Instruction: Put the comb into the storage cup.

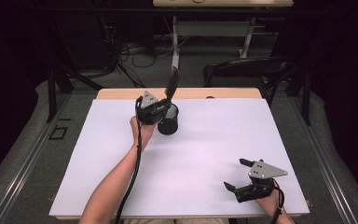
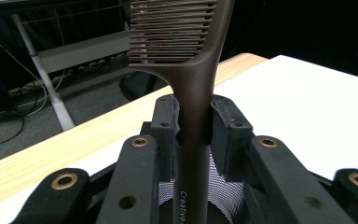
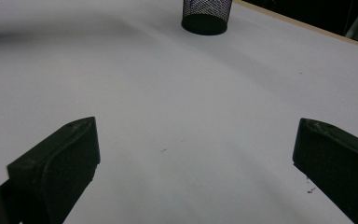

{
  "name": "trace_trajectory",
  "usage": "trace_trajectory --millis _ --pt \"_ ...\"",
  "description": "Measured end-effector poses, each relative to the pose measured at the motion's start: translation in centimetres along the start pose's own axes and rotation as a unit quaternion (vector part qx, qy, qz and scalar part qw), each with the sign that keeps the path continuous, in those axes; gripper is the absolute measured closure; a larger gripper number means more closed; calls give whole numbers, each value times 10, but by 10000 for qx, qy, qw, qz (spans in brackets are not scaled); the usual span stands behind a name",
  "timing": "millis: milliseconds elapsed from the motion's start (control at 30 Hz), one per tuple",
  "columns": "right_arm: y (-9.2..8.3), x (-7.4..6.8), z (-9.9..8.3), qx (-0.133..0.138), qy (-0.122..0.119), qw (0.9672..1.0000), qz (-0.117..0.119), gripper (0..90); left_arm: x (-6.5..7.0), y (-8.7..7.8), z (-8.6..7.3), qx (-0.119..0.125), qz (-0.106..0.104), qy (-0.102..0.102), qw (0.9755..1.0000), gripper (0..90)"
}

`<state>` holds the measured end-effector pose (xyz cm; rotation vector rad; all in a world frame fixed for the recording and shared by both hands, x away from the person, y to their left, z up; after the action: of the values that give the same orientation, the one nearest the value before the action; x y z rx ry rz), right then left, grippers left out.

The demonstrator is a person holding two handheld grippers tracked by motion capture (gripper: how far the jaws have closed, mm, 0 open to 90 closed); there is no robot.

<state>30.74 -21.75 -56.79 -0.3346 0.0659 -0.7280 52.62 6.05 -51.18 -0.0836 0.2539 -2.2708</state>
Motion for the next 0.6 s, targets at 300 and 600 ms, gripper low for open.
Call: trace_trajectory --millis 300,600 --pt "0 0 0 -1 3 10000 4 2 0 3 -4 -152 1 77 9999 725" --pt "0 0 -1 -38 13 10000 14 2 1 6 -9 -292 -27 143 9995 725"
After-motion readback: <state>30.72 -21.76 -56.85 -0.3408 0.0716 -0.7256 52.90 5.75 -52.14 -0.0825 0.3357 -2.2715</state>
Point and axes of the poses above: each handheld gripper's, and its own axes: y roughly forward along the jaws, z roughly out of its top, x roughly to its right, the point moved 7 cm from there along y, roughly forward along the jaws, and after that the axes turned 7 degrees about x, right-handed, at the moved point
